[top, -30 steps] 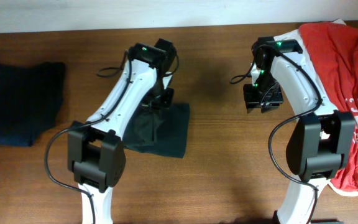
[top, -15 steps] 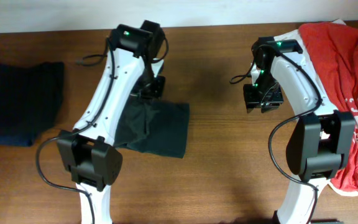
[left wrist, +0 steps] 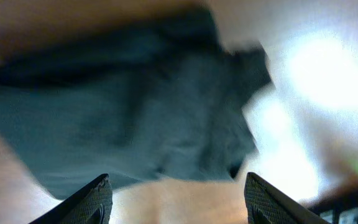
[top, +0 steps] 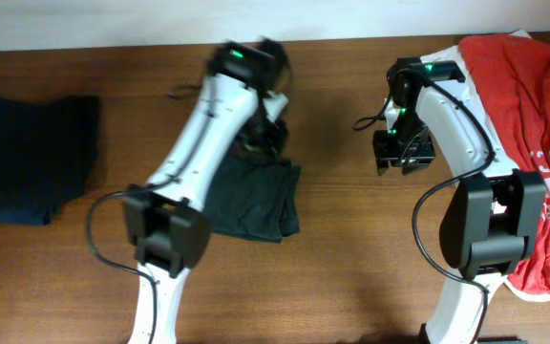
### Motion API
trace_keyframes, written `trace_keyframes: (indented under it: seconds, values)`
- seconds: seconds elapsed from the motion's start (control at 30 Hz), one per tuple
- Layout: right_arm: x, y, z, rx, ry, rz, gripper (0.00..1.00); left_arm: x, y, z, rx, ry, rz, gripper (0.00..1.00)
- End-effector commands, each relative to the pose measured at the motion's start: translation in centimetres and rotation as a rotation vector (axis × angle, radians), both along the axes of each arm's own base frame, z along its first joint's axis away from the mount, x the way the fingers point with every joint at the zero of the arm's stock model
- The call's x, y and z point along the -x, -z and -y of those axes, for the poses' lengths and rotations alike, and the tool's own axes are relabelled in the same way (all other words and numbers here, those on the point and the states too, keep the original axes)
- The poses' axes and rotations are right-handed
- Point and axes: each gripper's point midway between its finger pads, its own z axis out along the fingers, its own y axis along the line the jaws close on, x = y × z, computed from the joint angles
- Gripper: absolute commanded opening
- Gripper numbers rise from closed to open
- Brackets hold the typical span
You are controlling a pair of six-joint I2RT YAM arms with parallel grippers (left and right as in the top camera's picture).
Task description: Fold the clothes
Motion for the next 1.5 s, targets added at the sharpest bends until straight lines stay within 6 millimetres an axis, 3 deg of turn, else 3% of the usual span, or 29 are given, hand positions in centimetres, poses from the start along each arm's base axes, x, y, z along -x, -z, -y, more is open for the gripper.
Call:
trace_keyframes:
  seconds: [0.0,0.07,0.1,0.2,0.33,0.37,0.43,0.5,0.53,0.6,0.63,0.7,0.73,0.8,0.87,0.9,0.93,0.97,1.03,1.13,1.2,1.3,1.37,1.43,1.47]
  values:
    - [-0.3,-3.6,-7.8,-0.485,-0.168,0.081,0.52,-7.1,-2.1,-8.3,0.033,-0.205,0.177,0.67]
    - [0.2,-6.7,-14.2,-0.807,-0.289,0.138,0.51,-9.8,-0.7,-11.1,0.091,-0.286,0.208,0.58]
    - [0.7,-6.7,-15.9,-0.811,-0.338,0.133,0.51,-9.9,0.9,-11.8,0.079,-0.273,0.181,0.54]
    - [3.5,-5.4,-21.3,-0.821,-0.479,0.066,0.51,-8.3,6.1,-13.0,-0.006,-0.214,0.067,0.52]
    - [5.9,-2.4,-25.6,-0.816,-0.589,-0.004,0.51,-6.4,11.4,-13.6,-0.038,-0.217,-0.017,0.52]
    - [6.8,-0.8,-26.3,-0.8,-0.604,-0.052,0.51,-5.6,12.4,-14.3,-0.063,-0.22,-0.043,0.52]
    - [7.6,1.3,-26.4,-0.745,-0.62,-0.105,0.51,-3.6,14.0,-15.6,-0.134,-0.217,-0.104,0.51]
    - [7.8,5.5,-24.1,-0.543,-0.592,-0.183,0.5,0.0,14.8,-16.7,-0.171,-0.23,-0.241,0.4]
    - [7.7,6.3,-23.4,-0.495,-0.589,-0.189,0.5,0.7,14.9,-17.1,-0.175,-0.236,-0.269,0.4]
    - [6.6,8.9,-19.6,-0.269,-0.579,-0.188,0.5,4.0,15.3,-18.5,-0.21,-0.315,-0.399,0.39]
    - [5.2,9.8,-17.0,-0.129,-0.553,-0.158,0.5,5.5,15.3,-18.4,-0.21,-0.39,-0.465,0.34]
    - [2.0,10.3,-13.4,0.023,-0.533,-0.073,0.5,6.1,14.9,-15.4,-0.049,-0.45,-0.537,0.23]
    - [0.7,10.2,-12.1,0.063,-0.505,-0.043,0.5,5.5,14.5,-13.4,0.062,-0.475,-0.538,0.22]
    - [-1.3,9.1,-10.6,0.095,-0.468,-0.001,0.5,3.8,14.3,-12.5,0.102,-0.557,-0.485,0.22]
    - [-3.3,5.0,-10.0,0.092,-0.37,0.05,0.5,0.1,12.8,-12.9,0.129,-0.565,-0.344,0.38]
    - [-4.1,2.9,-9.7,0.092,-0.308,0.081,0.5,-1.4,11.8,-13.3,0.135,-0.563,-0.29,0.4]
    - [-5.1,-0.6,-9.4,0.081,-0.187,0.141,0.5,-4.8,9.5,-13.3,0.175,-0.501,-0.152,0.44]
    - [-5.2,-1.9,-9.5,0.044,-0.121,0.154,0.51,-6.6,8.4,-12.6,0.201,-0.434,-0.066,0.51]
    - [-3.2,-2.7,-12.2,-0.158,0.016,0.051,0.51,-8.1,7.7,-10.2,0.259,-0.263,0.025,0.59]
    - [0.5,-1.4,-15.8,-0.336,0.054,-0.133,0.51,-6.3,7.5,-5.5,0.337,0.075,0.043,0.58]
    - [3.2,-0.2,-17.2,-0.391,0.0,-0.225,0.51,-4.7,8.5,-3.7,0.299,0.19,0.021,0.57]
    - [5.2,2.7,-17.4,-0.371,-0.005,-0.285,0.51,-2.3,11.4,-4.0,0.17,0.27,-0.042,0.57]
    - [5.9,5.8,-16.9,-0.363,0.0,-0.284,0.5,-0.9,14.0,-4.8,0.09,0.293,-0.077,0.57]
    - [6.2,8.7,-15.9,-0.316,-0.017,-0.249,0.5,-0.5,16.2,-7.1,-0.062,0.221,-0.078,0.42]
    - [5.9,9.8,-14.3,-0.229,-0.036,-0.214,0.5,-0.6,16.4,-7.9,-0.112,0.166,-0.076,0.39]
